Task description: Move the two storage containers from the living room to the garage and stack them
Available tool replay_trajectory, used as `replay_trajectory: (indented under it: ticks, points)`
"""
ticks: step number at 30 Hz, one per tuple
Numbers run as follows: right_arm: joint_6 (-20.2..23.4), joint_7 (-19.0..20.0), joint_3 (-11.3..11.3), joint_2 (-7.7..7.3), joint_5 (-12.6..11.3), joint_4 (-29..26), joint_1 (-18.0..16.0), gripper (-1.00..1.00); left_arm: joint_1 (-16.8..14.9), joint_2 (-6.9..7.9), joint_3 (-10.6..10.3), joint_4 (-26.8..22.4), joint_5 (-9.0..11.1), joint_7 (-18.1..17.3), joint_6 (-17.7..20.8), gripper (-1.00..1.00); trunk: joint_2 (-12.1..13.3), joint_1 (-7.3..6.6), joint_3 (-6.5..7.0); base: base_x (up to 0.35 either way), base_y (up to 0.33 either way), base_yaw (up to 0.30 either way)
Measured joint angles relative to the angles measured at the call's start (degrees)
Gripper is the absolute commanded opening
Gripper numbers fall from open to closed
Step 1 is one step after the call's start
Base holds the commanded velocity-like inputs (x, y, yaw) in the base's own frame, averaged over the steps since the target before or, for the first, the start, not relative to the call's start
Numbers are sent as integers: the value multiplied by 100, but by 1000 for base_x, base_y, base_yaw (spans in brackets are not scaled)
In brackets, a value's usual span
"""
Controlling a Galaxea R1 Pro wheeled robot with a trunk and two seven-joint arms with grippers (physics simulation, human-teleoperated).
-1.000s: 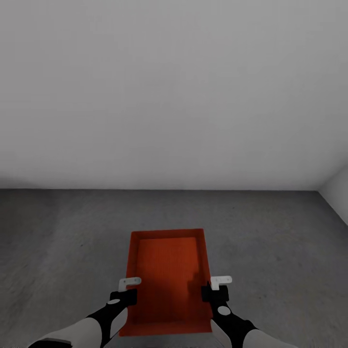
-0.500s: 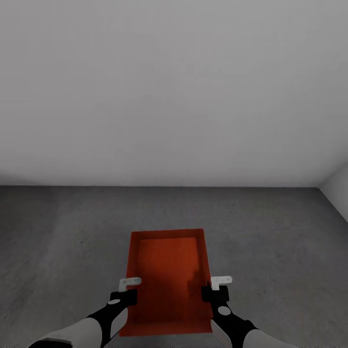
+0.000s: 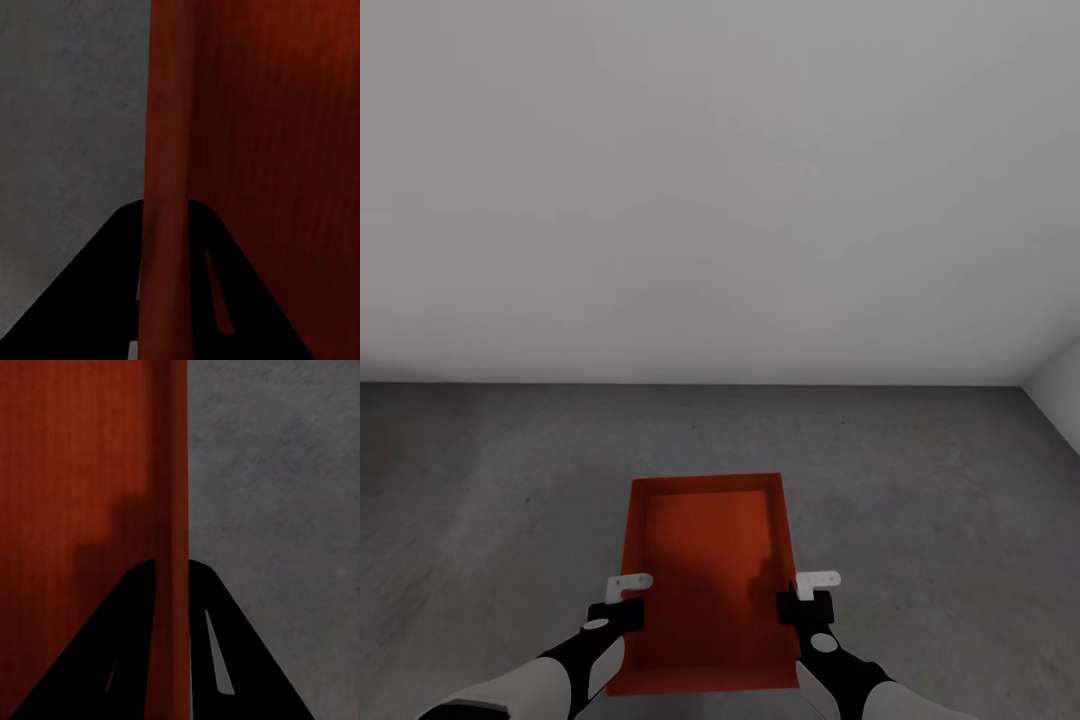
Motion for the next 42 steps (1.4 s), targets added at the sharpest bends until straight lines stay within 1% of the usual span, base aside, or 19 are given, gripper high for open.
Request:
replay_trajectory:
  ticks: [29, 42]
  points:
    - [0, 1, 3, 0, 1, 1, 0, -100, 0, 0, 4, 9, 0, -2, -8, -100, -1164, 637, -532, 0, 0, 0]
    - [-3, 3, 4, 0, -3, 3, 0, -100, 0, 0, 0, 9, 4, -2, -9, -100, -1166, 638, -645, 0, 0, 0]
